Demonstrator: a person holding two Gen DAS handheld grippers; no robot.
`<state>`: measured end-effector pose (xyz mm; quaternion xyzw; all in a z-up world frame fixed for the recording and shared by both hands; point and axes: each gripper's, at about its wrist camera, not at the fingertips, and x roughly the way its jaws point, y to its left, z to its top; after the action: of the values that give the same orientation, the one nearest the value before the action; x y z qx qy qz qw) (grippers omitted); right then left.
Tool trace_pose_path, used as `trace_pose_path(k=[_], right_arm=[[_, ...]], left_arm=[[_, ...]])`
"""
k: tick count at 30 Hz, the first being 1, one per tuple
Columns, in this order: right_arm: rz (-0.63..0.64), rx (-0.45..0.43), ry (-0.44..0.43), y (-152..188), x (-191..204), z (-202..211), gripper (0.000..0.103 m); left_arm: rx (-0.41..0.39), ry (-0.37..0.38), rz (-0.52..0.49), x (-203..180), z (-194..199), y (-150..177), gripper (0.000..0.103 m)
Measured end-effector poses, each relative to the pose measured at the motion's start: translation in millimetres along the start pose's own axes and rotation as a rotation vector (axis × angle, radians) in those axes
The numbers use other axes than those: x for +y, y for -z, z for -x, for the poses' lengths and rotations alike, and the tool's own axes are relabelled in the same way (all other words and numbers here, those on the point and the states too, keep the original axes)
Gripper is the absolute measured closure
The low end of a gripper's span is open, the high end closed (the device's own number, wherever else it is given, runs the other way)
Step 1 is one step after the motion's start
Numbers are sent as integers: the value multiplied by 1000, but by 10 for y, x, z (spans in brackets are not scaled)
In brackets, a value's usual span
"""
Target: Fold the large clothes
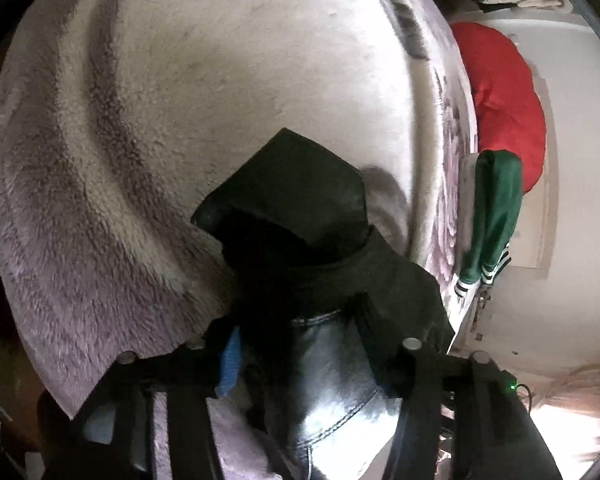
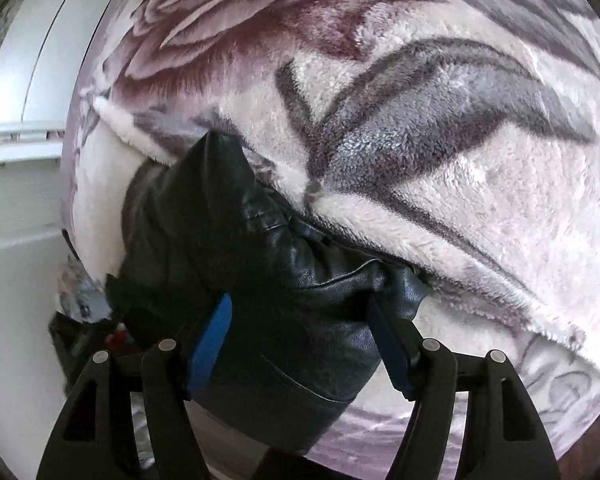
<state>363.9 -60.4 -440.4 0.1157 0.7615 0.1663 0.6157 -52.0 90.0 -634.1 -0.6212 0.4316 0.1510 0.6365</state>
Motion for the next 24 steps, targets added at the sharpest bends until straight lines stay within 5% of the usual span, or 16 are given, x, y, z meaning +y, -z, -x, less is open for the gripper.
trace_pose_path(k=[2,3,5,10,13,15,17,24], right_arm=[[-11,1,-3,-8,-20,-6,31],[-16,1,-4,-5,-25,-11,31],[-22,2,-6,1,-27,-18,32],[-19,15,-40,-1,-57,-26,32],[-58,25,-107,-10,-151,58,32],[-108,10,-179,19,-297,152,29],[-156,4,-212,84,-475,197,17],[-172,86,-147,328,-580,-322,17]], left_arm=[[-25,-23,-17,-36,-31,2,52],[-43,-40,-19,-44,-60,2,63],[-67,27,30,46,-128,-14,81],[-17,243,231,514,-309,-30,84],[14,206,140,354,-183,-14,64],[15,190,114,265,-42,84,33],[-4,194,105,235,70,210,31],[43,116,89,258,-113,713,31]])
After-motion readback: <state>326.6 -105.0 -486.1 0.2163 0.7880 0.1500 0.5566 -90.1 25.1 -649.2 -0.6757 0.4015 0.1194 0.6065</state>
